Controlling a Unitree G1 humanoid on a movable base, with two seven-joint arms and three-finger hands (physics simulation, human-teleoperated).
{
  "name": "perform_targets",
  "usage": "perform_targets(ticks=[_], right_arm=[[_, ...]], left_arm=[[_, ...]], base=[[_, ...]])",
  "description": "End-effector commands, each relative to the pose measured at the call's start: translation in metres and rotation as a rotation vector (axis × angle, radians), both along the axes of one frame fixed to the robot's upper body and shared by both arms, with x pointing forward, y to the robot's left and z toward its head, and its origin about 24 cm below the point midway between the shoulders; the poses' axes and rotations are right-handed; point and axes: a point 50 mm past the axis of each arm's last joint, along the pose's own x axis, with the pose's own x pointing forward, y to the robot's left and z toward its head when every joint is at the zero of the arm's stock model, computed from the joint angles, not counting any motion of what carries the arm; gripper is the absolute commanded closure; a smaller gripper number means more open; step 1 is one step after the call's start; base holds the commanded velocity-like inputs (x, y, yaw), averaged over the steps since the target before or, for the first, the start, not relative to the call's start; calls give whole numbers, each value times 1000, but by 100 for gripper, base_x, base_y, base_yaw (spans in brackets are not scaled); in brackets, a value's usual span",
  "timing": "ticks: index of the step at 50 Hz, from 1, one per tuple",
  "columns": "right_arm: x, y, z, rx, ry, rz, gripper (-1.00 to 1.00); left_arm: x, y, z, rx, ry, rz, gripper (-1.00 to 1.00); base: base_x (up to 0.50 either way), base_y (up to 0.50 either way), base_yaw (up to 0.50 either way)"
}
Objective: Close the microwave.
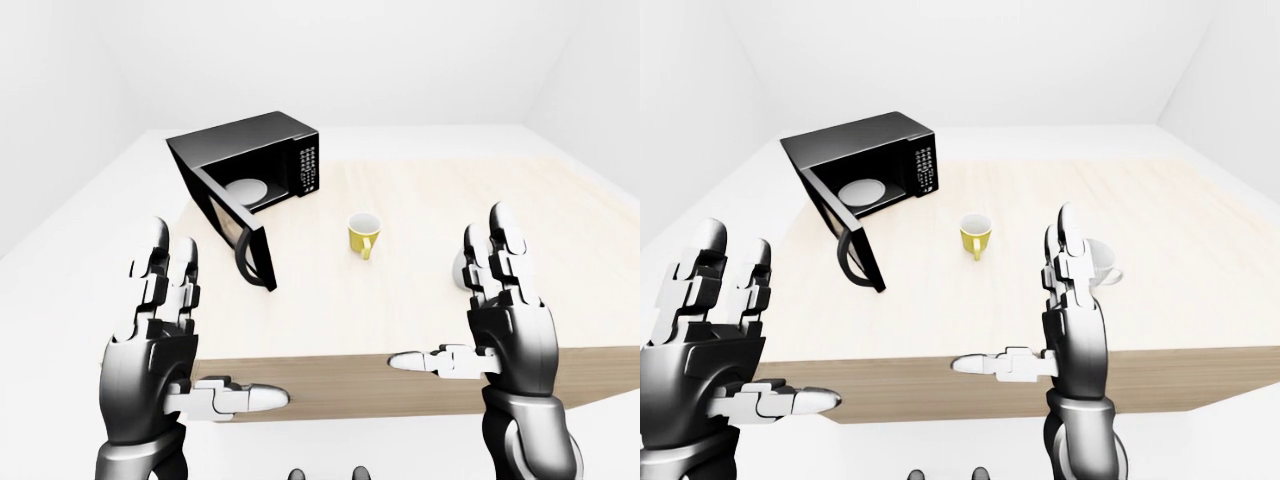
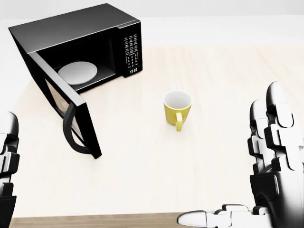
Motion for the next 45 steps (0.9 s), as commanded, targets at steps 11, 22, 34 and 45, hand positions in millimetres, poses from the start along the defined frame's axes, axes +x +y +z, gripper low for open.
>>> perform_targets(ticks=[11,22,34,45], right_arm=[[0,1,-1,-1,3,1,-100],[1,1,-2,-2,10,1,-100],[1,1,-3,-1,15,2,-100],[2,2,-4,-2,19,3,-100]], left_arm=[[0,0,1,2,-4,1,-100],[1,0,-1,3,2,1,-100],[1,0,0,4,0,1,-100],[2,-1,-2,5,7,-1,-100]], base=[[0,50,0],[0,50,0],[0,50,0],[0,50,0]])
